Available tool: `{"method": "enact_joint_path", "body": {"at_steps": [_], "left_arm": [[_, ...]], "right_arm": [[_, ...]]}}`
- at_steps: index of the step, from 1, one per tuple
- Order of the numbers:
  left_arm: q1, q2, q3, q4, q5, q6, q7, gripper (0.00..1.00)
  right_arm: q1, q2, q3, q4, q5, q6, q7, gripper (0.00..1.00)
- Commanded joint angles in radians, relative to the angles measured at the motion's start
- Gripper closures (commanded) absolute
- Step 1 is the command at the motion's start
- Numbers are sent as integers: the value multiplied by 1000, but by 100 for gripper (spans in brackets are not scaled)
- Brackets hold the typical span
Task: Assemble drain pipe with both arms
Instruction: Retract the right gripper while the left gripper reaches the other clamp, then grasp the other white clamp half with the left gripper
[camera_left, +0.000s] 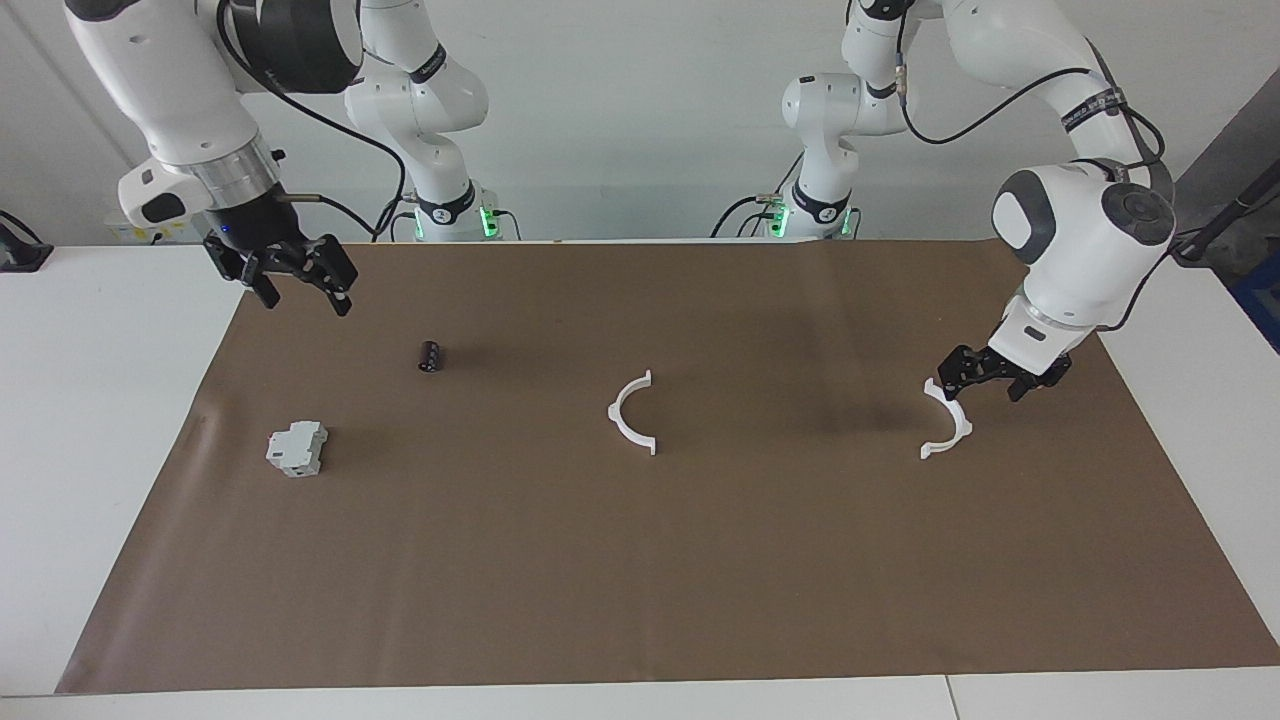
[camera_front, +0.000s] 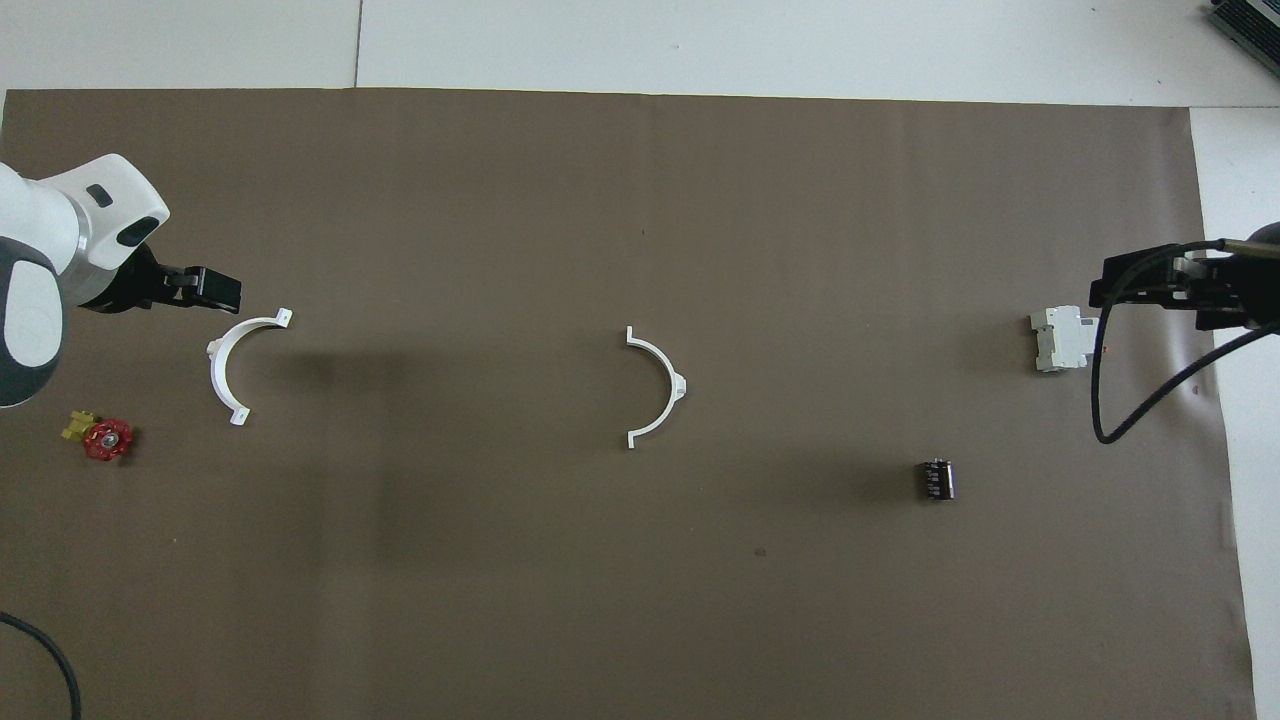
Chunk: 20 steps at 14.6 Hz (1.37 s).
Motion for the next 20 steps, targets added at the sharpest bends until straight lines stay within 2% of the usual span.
{"method": "enact_joint_path", "body": {"at_steps": [1,6,9,13,16,20], "left_arm": [[20,-33,-7,-87,7,89,50,0],[41,-22,-9,-165,5,204,90,0],[44,-13,-9,-260,4,363,83,0],[40,15,-7,-268,4,381,81,0],[46,2,-9,-303,4,388,78,0],[49,12,-7,-380,4,532,78,0]], "right_arm": [[-21,-8,12,9,-2,-40,-30,0],[-11,-12,18,1,-21,-25,-35,0],[-15,11,22,33,-44,-46,-44,0],[-21,-5,19,12,-41,-46,-38,0],[-23,-6,18,10,-41,-34,-35,0],[-15,-11,18,-5,-123,-31,-41,0]]}}
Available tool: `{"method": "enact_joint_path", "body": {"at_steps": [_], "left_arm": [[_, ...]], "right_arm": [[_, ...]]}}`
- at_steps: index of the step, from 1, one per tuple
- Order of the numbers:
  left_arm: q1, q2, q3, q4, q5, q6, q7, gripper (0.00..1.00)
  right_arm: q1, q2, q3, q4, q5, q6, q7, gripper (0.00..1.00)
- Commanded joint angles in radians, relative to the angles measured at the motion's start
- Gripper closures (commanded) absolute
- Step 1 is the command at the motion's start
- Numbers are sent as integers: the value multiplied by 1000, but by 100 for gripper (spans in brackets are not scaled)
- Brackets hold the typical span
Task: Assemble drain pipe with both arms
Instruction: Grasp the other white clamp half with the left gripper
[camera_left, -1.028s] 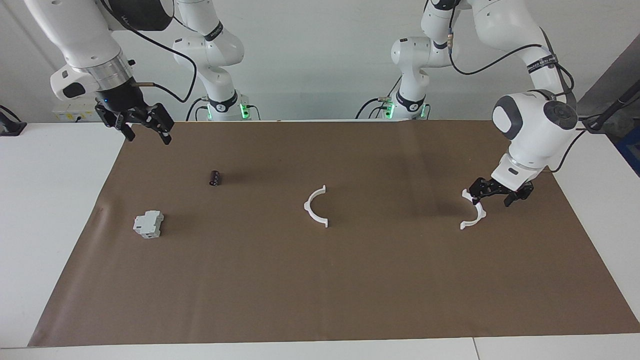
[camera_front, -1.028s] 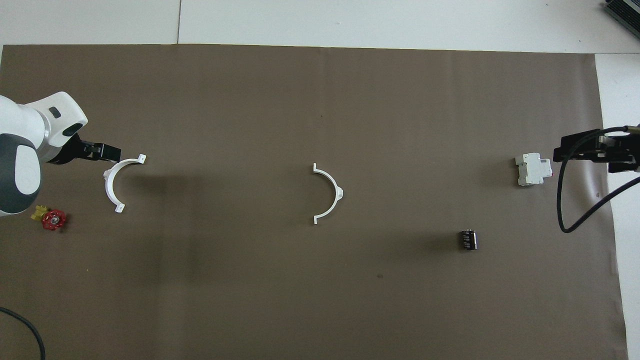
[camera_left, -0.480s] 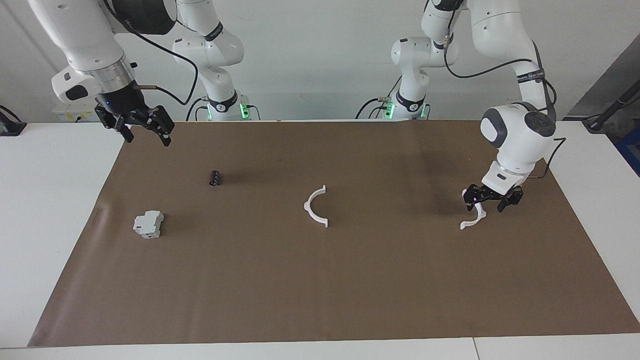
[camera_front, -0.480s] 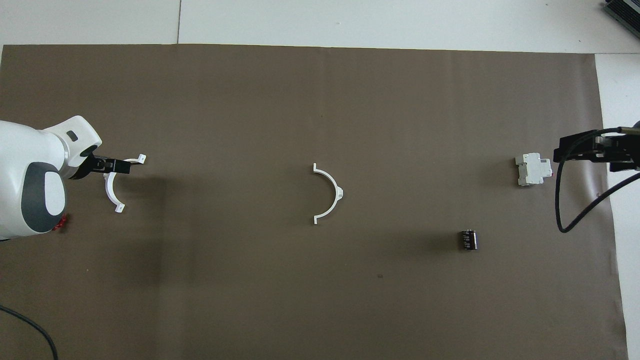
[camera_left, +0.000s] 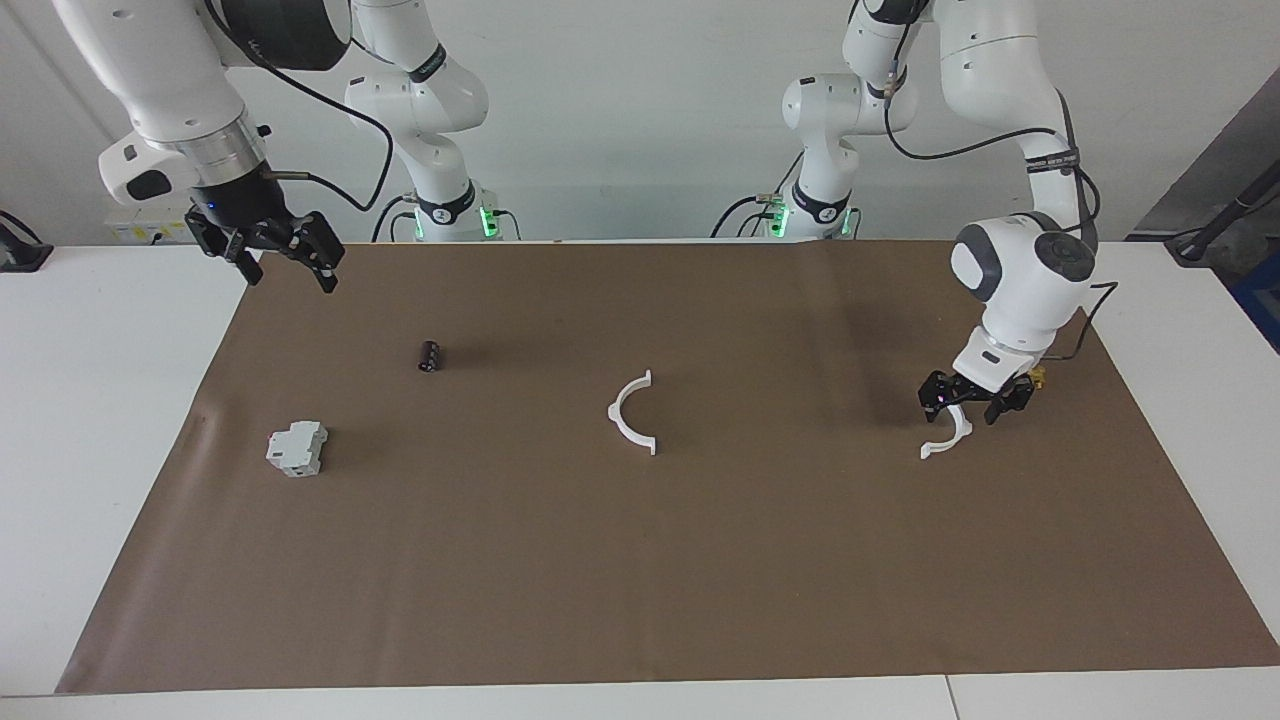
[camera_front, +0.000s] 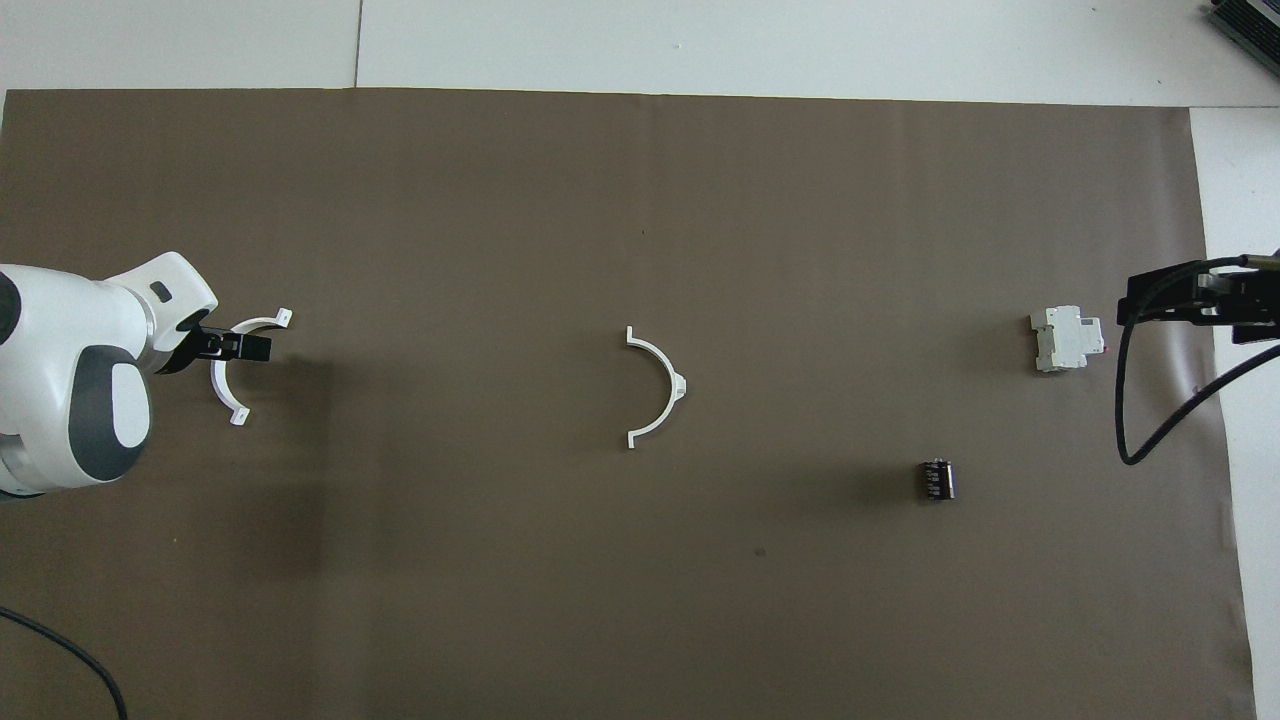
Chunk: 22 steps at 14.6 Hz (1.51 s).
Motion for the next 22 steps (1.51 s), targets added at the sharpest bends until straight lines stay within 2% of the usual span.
{"method": "enact_joint_path", "body": {"at_steps": [1,22], "left_arm": [[17,-1,-6,-53,4,91,5,0],[23,43,-6,-32,-10,120,-74,0]], "right_arm": [[-10,-10,9,-15,-41,3,-26,0],[-4,-14,14,-13,-23,-3,-21,0]]}}
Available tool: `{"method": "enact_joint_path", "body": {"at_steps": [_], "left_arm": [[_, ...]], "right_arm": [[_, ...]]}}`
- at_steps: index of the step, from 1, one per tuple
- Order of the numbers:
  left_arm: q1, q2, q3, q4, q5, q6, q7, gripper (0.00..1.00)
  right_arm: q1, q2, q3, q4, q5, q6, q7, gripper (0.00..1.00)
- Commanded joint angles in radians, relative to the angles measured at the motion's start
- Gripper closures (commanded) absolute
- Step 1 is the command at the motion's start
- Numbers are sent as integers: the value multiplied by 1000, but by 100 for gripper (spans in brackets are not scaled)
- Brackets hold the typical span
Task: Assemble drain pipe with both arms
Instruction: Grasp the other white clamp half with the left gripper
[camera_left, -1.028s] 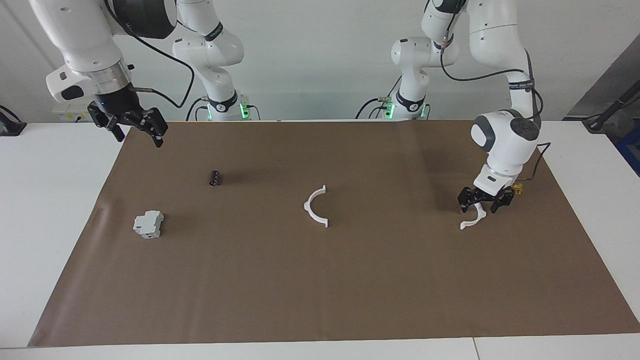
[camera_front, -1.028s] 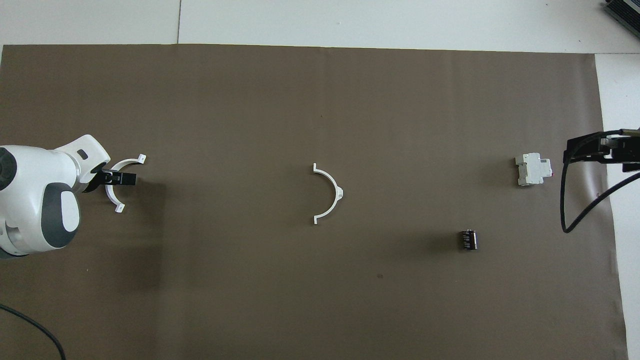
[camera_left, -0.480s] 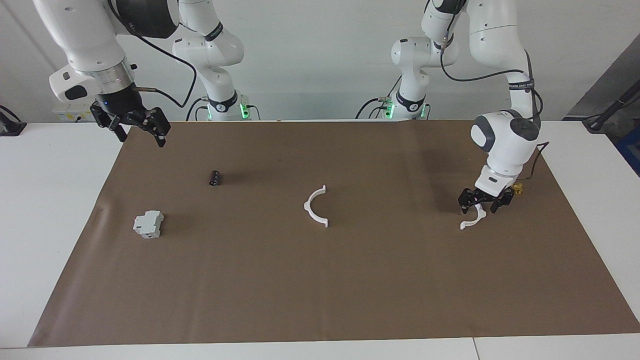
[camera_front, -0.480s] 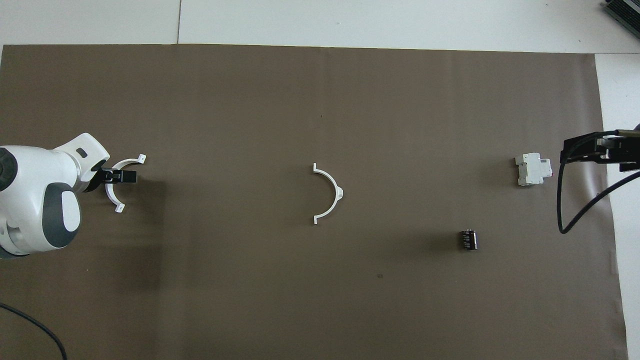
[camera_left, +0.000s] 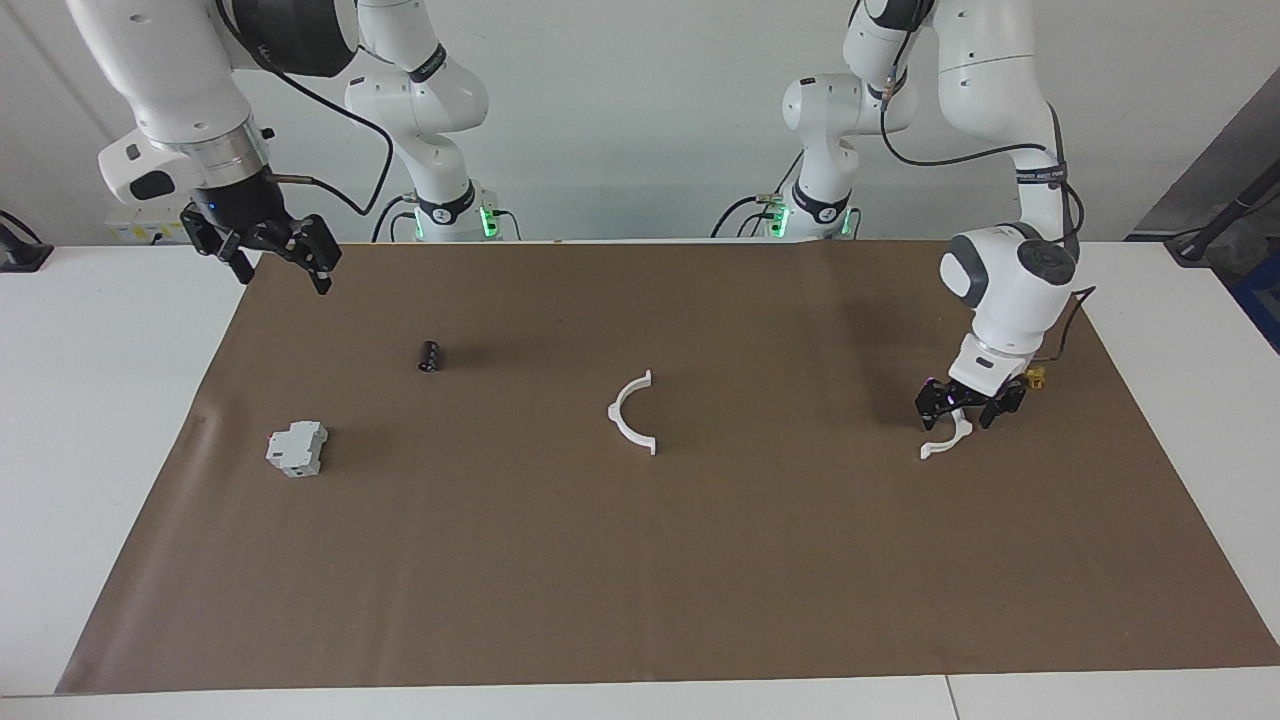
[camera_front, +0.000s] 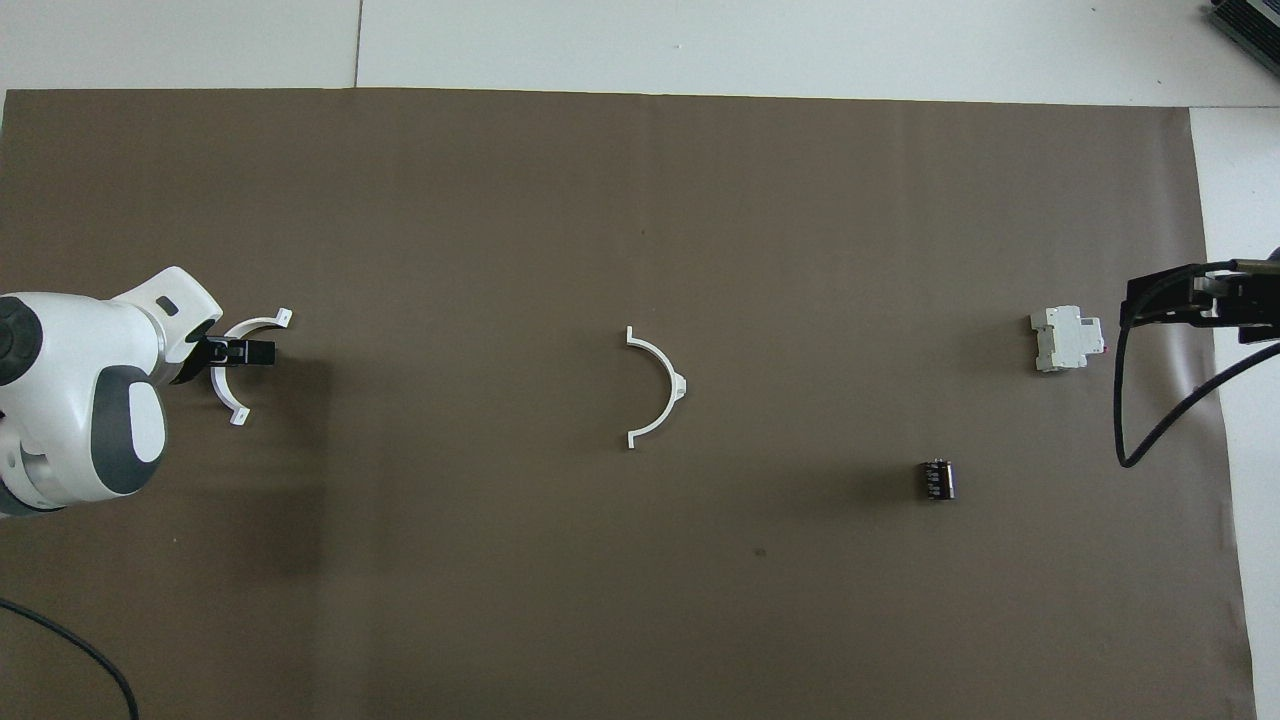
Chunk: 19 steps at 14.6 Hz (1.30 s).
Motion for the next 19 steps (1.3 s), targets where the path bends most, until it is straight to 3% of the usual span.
{"method": "enact_joint_path", "body": {"at_steps": [1,4,6,10,15,18,19], "left_arm": [[9,16,-6,9,-9,25,-10,0],[7,16,-6,15,-9,21,-10,2],[6,16,-5,15,-9,19,-10,10],[6,15,-6,15,-9,19,-11,31],[4,12,-5,15,-9,21,-13,65],[4,12,-5,15,-9,19,-13,76],[4,10,-6,15,-9,19,-10,86]], "right_arm": [[-7,-14,6,-11,-2,-3,-21,0],[-7,-14,5,-11,-2,-3,-21,0],[-7,-14,5,-11,-2,-3,-21,0],[-7,-14,6,-11,-2,-3,-21,0],[-7,-14,6,-11,-2,-3,-21,0],[-7,-14,6,-11,-2,-3,-21,0],[-7,-14,6,-11,-2,-3,-21,0]]}}
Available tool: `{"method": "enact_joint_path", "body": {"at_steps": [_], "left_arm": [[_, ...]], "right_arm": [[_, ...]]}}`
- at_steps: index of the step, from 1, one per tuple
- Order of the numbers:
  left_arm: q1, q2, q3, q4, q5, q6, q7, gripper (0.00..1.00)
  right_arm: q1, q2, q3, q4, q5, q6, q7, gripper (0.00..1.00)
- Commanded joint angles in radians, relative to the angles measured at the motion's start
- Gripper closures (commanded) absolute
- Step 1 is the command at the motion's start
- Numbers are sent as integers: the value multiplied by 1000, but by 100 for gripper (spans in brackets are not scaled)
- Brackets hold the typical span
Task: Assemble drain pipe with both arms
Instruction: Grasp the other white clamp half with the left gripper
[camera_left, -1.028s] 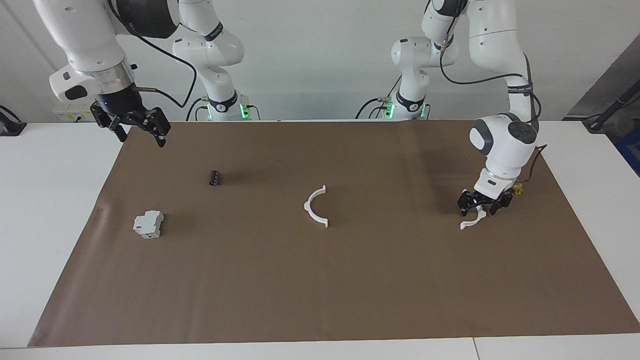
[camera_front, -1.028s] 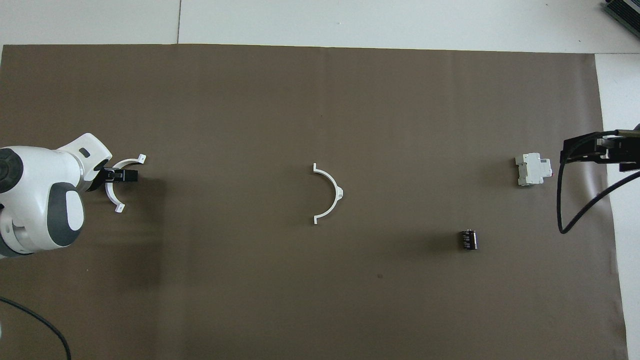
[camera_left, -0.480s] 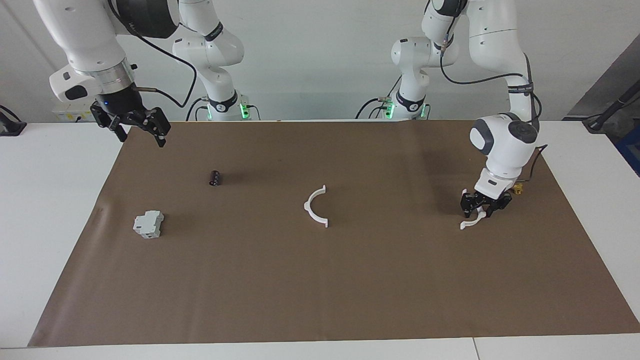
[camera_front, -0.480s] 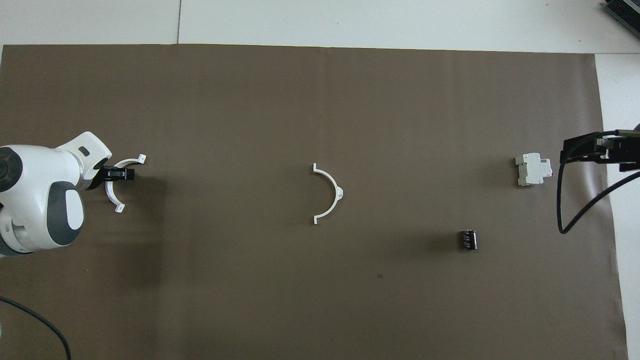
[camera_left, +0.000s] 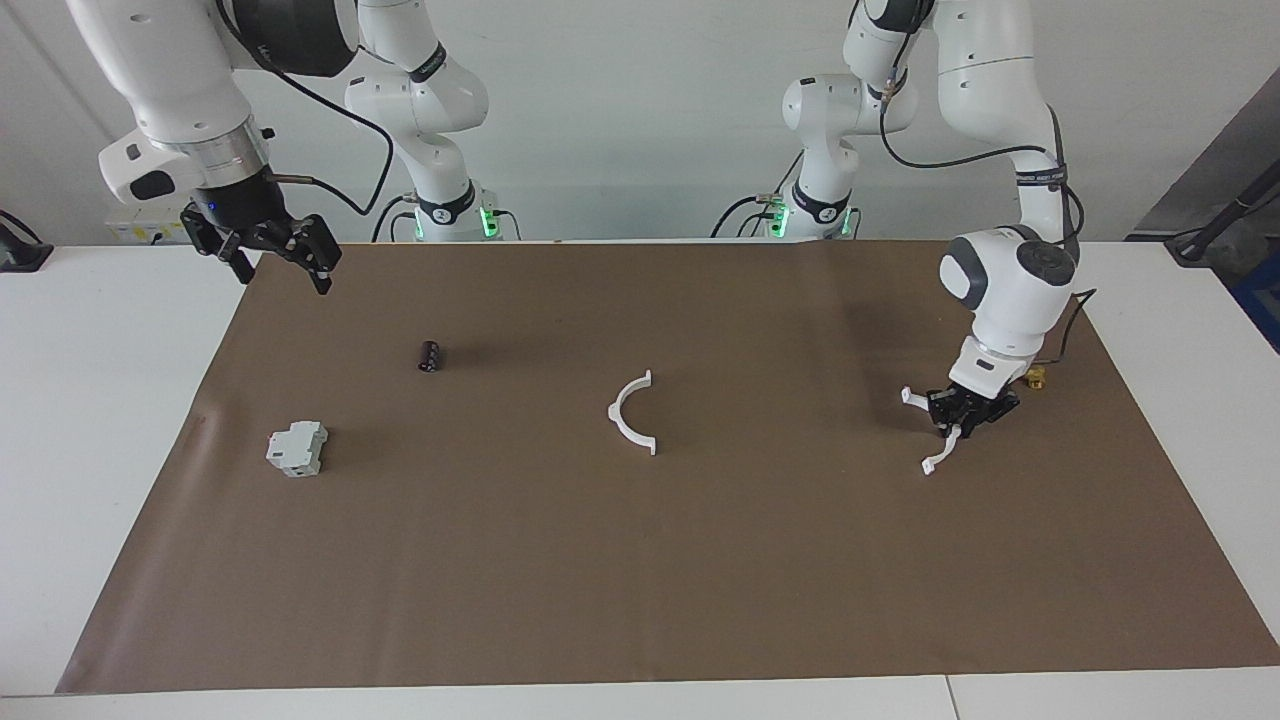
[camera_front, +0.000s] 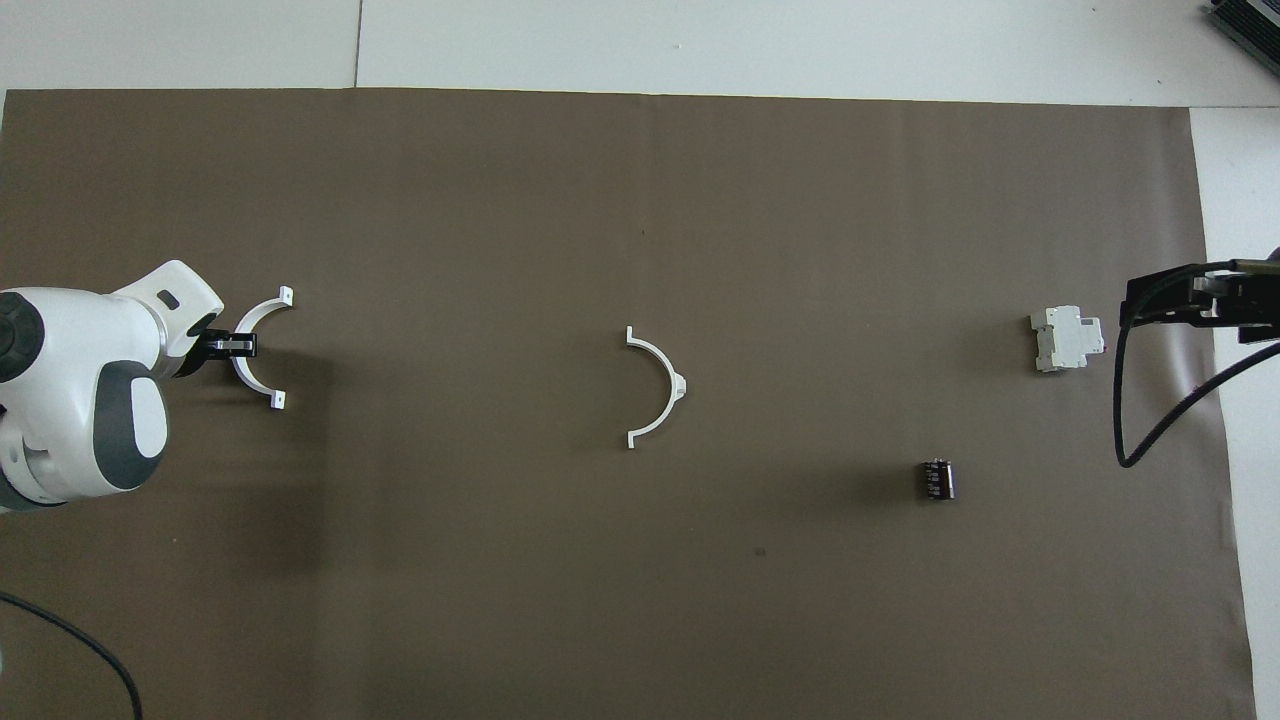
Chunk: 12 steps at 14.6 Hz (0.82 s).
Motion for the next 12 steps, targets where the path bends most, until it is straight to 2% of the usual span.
{"method": "enact_joint_path", "body": {"at_steps": [1,4,10,12], "left_arm": [[5,8,2,0,-8,15,-3,91],[3,3,2,0,-8,11,-3,98],[-35,-50,1,15,-8,-52,-97,100],[-43,-75,-2,41,-8,-125,-130,100]], "right_arm": [[-7,-14,6,-11,-2,-3,-21,0],[-7,-14,5,-11,-2,-3,-21,0],[-7,-14,5,-11,-2,-3,-21,0],[-7,-14,6,-11,-2,-3,-21,0]]}}
